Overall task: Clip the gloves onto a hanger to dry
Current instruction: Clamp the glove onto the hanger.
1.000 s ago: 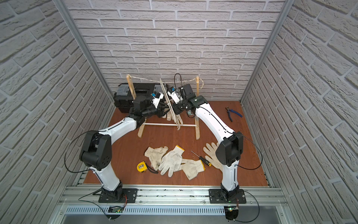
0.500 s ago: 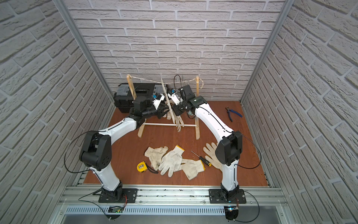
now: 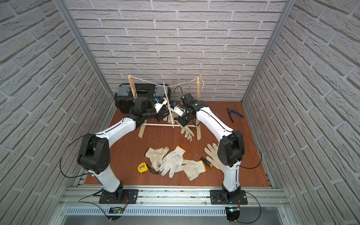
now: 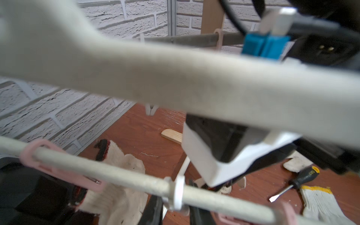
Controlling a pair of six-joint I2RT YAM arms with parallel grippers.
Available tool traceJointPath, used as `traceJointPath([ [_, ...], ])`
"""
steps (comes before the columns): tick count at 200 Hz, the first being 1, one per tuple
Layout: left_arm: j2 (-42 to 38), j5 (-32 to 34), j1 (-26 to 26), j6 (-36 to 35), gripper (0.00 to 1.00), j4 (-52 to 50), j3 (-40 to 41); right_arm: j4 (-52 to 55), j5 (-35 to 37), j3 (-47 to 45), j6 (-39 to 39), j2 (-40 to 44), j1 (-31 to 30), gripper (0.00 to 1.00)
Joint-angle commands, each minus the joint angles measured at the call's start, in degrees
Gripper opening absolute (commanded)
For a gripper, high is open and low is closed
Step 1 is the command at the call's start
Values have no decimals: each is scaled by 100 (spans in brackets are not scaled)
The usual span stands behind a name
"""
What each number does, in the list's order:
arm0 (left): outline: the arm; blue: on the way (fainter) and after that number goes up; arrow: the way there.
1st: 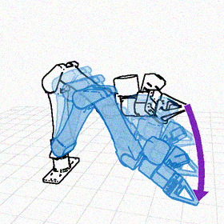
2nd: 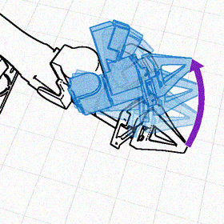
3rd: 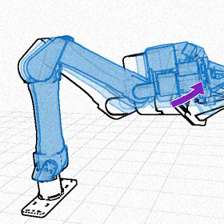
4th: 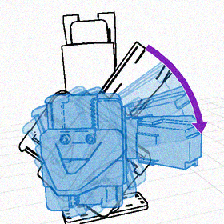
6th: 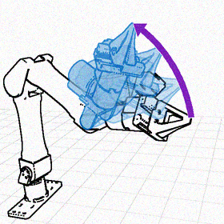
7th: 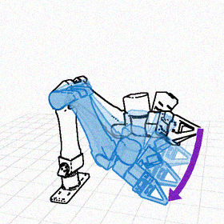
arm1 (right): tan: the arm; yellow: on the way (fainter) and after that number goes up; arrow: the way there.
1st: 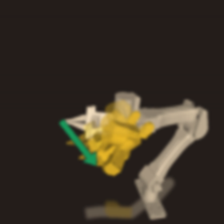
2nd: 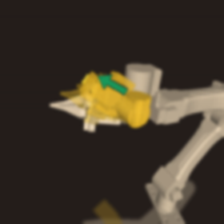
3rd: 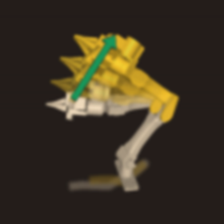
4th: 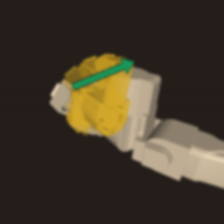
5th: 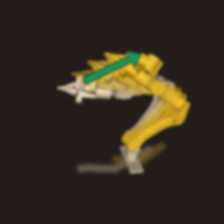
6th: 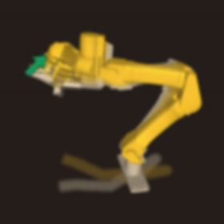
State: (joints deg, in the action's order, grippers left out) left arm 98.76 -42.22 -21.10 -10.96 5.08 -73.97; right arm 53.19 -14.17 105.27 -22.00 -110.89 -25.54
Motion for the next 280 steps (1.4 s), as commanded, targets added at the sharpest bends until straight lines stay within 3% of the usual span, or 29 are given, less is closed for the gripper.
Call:
traceJointPath([
  [1, -184, -62, -65, -565, 14, -667, -135, -64, -557, -156, -381, 289, 49, 2],
  [108, -397, -638, -52, -1122, 15, -1255, -104, -748, -2235, -646, -921, 428, 398, 2],
  [206, -217, -833, -53, -1114, 14, -1498, -319, -1012, -2615, -377, -947, 135, 454, 2],
  [280, -50, -999, -64, -1108, 13, -1656, -437, -1241, -2373, -339, -918, 188, 456, 2],
])
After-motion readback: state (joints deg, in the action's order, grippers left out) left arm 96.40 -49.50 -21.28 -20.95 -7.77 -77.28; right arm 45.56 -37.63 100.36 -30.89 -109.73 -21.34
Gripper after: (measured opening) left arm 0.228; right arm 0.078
